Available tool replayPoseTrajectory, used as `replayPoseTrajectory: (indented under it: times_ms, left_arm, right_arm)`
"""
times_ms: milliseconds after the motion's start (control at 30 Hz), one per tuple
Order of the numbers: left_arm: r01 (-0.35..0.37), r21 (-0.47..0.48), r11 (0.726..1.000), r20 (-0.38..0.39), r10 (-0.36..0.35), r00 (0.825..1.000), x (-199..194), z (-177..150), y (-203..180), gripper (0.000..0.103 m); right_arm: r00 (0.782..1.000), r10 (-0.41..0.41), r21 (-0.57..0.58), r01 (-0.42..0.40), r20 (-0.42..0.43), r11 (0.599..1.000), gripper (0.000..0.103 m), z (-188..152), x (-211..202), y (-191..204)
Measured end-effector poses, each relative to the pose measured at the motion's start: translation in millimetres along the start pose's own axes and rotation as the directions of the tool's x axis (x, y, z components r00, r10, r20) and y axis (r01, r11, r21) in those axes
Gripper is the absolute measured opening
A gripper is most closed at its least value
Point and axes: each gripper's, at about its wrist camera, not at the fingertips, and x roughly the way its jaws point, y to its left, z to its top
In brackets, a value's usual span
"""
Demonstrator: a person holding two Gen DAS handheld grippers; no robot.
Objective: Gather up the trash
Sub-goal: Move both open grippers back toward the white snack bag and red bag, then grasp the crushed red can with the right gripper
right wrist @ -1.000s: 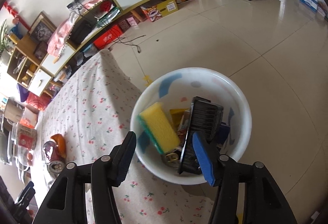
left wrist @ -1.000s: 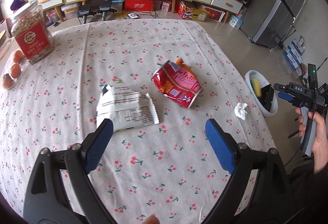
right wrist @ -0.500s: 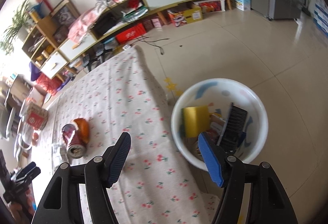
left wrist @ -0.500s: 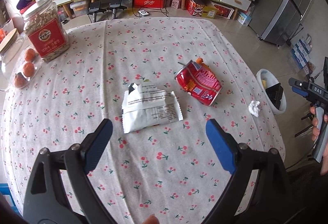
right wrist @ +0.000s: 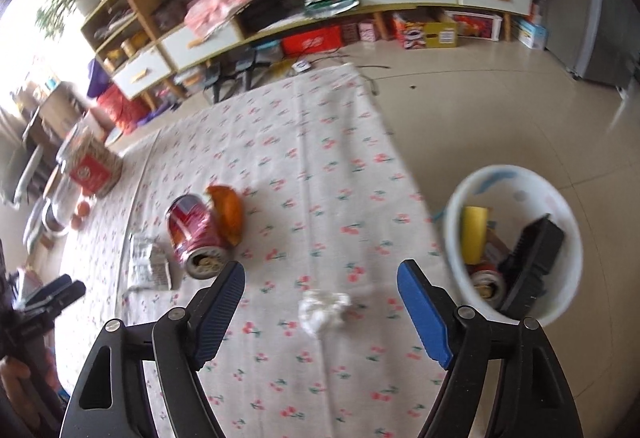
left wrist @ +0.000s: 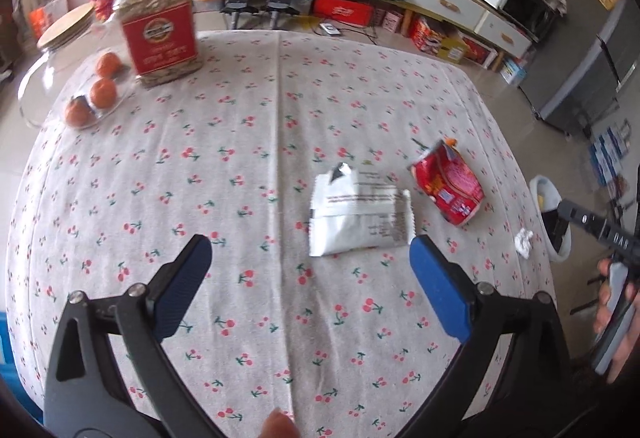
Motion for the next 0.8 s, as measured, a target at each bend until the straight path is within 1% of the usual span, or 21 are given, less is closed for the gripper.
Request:
replayPoseTrajectory:
  times_ms: [200, 333, 467, 533, 633, 800]
  left_arm:
    - [-0.052, -0.068, 0.996, -0.035, 0.049, 0.998, 7, -3, 21, 0.099]
    - [-0.062, -0.069, 0.996, -0.055, 0.058, 0.997, 11, -6, 28, 0.099]
    - [-0.054, -0.078, 0.996, -0.076, 0.048, 0.996, 10, -11, 36, 0.099]
    - [-0.052, -0.087, 0.995, -0.085, 0.045, 0.995, 10, -13, 43, 0.099]
    - [-0.067, -0.096, 0.993, -0.089, 0.058, 0.994, 9, -18, 52, 0.099]
    - [-0.063, -0.109, 0.992, -0.093, 0.053, 0.994, 3, -24, 64, 0.099]
  right_arm:
    - [0.999, 0.015, -0.101, -0.019, -0.038, 0.995, 0.08, 3, 26, 46]
    - [0.998, 0.026, -0.176, -0.036, -0.06, 0.984, 0.08, 4, 44, 76]
    - [0.997, 0.005, -0.278, -0.026, -0.074, 0.96, 0.08, 7, 62, 103]
    - [0.996, 0.0, -0.308, -0.026, -0.084, 0.951, 0.08, 8, 71, 113]
    - [0.995, -0.011, -0.349, -0.026, -0.101, 0.937, 0.08, 10, 85, 122]
    - [0.991, -0.048, -0.378, -0.004, -0.128, 0.926, 0.08, 9, 106, 129]
